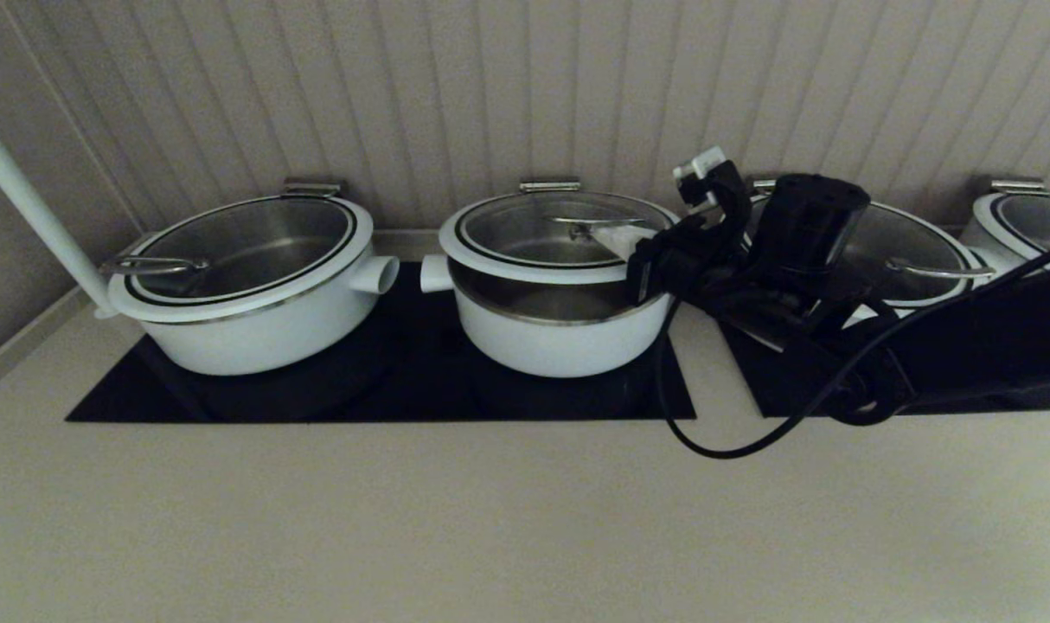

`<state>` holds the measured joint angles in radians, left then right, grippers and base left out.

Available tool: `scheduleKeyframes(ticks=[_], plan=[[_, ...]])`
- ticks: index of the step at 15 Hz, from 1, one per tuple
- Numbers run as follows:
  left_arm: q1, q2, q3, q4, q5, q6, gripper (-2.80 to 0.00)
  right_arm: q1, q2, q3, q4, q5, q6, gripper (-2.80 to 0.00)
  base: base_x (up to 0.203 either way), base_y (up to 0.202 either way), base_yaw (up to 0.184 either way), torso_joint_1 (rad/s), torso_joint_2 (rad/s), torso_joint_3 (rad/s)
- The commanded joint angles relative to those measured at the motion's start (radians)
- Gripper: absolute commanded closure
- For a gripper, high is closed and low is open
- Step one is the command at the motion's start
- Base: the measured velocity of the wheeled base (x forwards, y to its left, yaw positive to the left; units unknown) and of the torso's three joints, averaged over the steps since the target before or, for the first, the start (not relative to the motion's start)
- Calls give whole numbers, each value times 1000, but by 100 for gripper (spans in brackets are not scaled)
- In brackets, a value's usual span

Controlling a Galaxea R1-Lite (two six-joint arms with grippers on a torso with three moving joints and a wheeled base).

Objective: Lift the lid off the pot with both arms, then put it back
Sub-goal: Open the food pot lid a small opening with the right arm, then hold the pot lid with the left arm

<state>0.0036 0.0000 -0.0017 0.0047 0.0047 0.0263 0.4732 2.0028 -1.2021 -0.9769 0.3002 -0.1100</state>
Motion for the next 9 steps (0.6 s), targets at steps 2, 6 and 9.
scheduleKeyframes(ticks=[2, 6, 9], plan=[[1, 0, -10, 3, -17, 74, 0, -1, -2, 1, -5, 2, 0, 0, 0, 0, 0, 0, 0, 0], [1, 37, -110, 47, -119, 73, 0, -2, -1, 1, -5, 4, 0, 0, 0, 0, 0, 0, 0, 0], [1, 167, -205, 46, -197, 76, 0, -3, -1, 1, -5, 4, 1, 0, 0, 0, 0, 0, 0, 0]])
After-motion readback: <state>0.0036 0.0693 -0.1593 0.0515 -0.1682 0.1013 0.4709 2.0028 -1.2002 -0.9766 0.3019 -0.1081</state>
